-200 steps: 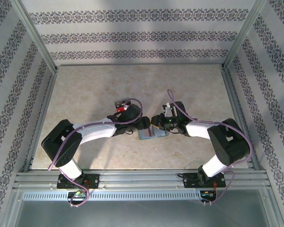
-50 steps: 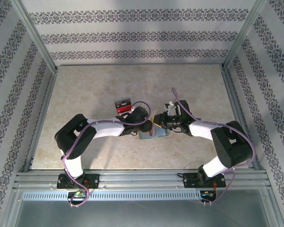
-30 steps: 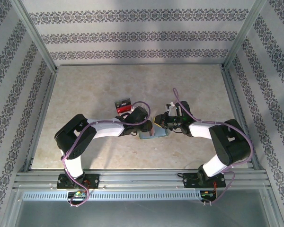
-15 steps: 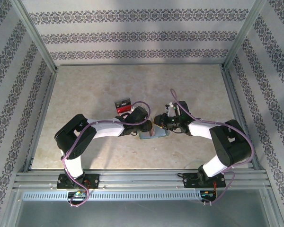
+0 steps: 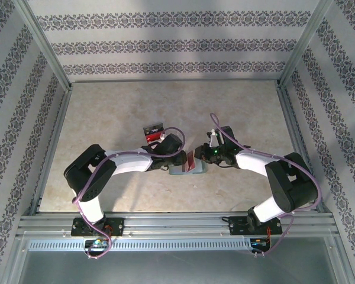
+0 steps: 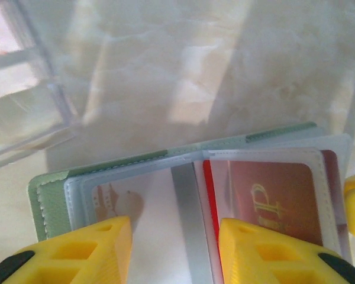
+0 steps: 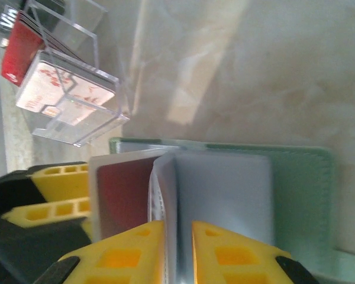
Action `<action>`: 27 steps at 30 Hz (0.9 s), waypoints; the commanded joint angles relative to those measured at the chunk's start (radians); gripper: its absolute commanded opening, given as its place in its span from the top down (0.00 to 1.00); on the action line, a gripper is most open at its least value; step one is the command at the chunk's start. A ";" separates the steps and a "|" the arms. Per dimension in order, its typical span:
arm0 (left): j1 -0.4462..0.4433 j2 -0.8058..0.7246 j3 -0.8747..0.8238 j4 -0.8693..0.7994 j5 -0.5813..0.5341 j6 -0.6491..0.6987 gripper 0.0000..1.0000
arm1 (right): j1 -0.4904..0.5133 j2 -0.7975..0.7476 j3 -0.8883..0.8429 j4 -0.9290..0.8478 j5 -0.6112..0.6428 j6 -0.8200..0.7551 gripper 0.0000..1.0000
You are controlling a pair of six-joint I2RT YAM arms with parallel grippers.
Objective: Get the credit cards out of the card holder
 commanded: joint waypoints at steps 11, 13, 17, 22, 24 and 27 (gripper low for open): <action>0.017 -0.164 -0.021 -0.201 -0.156 -0.071 0.36 | 0.026 0.036 0.009 -0.019 0.004 -0.002 0.81; 0.017 -0.204 -0.030 -0.212 -0.178 -0.076 0.36 | 0.031 0.040 0.011 -0.020 0.008 -0.002 0.81; 0.016 -0.270 -0.033 -0.245 -0.223 -0.077 0.37 | 0.033 0.038 0.005 -0.026 0.022 -0.003 0.81; 0.006 -0.284 -0.027 -0.222 -0.178 -0.071 0.44 | 0.034 0.009 -0.004 -0.058 0.056 -0.007 0.81; 0.006 -0.249 -0.019 -0.196 -0.112 -0.079 0.48 | 0.036 -0.006 -0.006 -0.071 0.066 -0.011 0.81; 0.005 -0.185 -0.024 -0.120 -0.005 -0.113 0.53 | 0.040 -0.017 -0.006 -0.075 0.067 -0.011 0.84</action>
